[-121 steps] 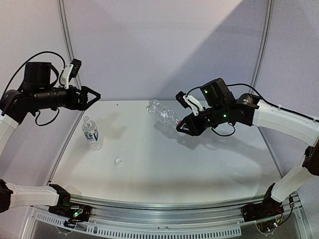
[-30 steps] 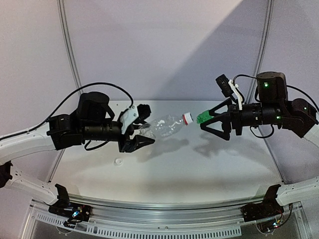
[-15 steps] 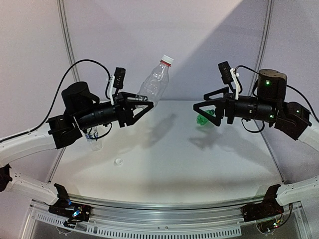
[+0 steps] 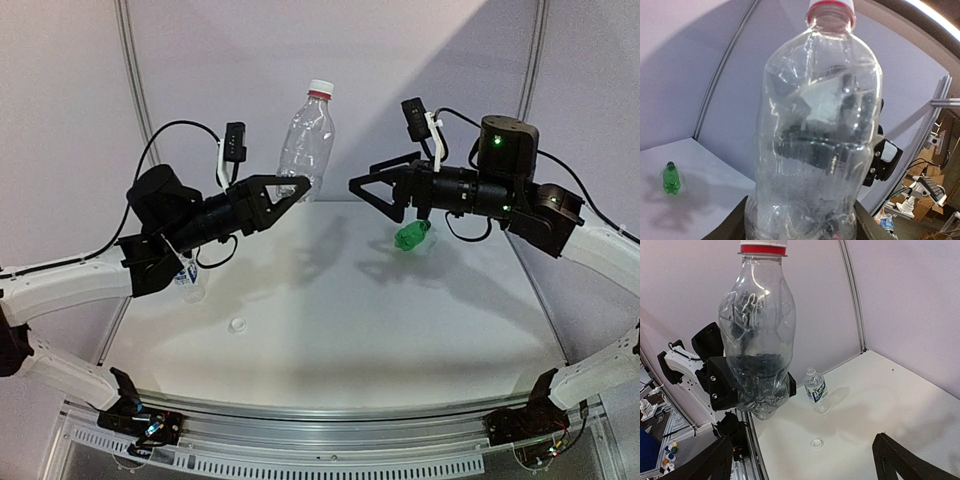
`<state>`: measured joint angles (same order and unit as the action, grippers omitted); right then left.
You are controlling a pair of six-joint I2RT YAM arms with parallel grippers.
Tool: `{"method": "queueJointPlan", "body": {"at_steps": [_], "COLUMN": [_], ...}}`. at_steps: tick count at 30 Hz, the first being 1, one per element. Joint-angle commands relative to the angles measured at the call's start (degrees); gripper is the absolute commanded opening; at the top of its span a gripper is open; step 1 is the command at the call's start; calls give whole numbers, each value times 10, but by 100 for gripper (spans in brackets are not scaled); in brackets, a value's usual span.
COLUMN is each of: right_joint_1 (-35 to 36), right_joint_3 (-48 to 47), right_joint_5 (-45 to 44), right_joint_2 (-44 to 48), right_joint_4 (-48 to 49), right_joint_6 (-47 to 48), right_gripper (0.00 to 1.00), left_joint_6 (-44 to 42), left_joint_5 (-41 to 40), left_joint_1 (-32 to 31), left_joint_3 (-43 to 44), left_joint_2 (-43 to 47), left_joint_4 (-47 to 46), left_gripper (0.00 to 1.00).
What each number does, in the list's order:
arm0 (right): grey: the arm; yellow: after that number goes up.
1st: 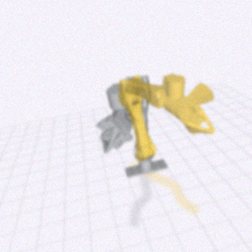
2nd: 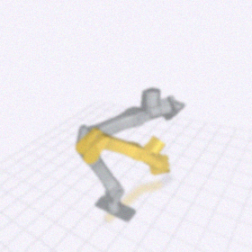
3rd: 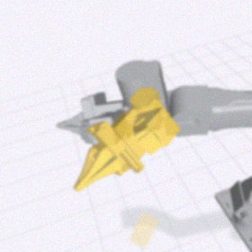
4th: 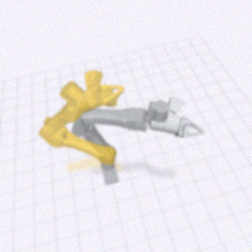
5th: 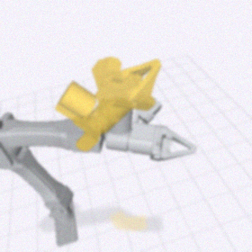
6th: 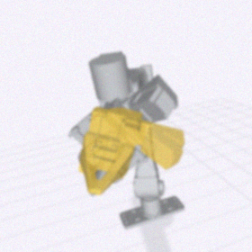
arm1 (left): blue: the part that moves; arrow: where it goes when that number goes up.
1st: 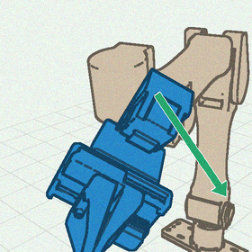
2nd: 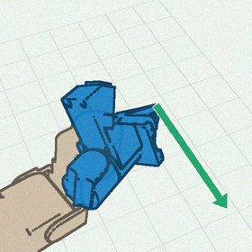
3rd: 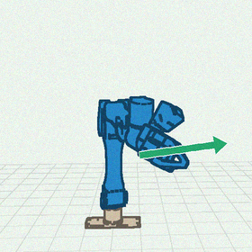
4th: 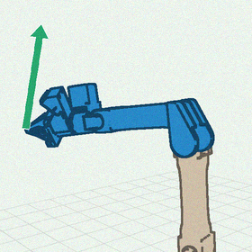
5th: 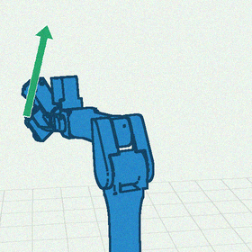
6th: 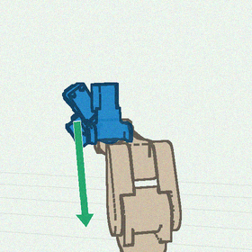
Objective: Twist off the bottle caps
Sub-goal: Pass from the left arm to the right
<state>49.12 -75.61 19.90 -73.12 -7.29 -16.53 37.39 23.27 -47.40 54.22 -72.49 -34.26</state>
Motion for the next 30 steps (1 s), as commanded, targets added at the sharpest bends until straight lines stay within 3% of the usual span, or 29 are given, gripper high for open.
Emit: {"method": "queueJointPlan", "body": {"at_steps": [1, 15, 30], "right_joint_1": [5, 18, 27], "right_joint_3": [-23, -73, -158], "right_joint_5": [10, 39, 93], "right_joint_2": [-19, -79, -174], "right_joint_4": [33, 87, 120], "right_joint_6": [-10, -22, -71], "right_gripper": [99, 97, 75], "left_joint_6": [57, 105, 106], "left_joint_5": [7, 27, 62], "left_joint_1": [6, 6, 6], "left_joint_3": [-15, -12, 9], "left_joint_2": [-21, -59, -75], "left_joint_4": [-94, -165, -168], "left_gripper": [17, 17, 17]}}
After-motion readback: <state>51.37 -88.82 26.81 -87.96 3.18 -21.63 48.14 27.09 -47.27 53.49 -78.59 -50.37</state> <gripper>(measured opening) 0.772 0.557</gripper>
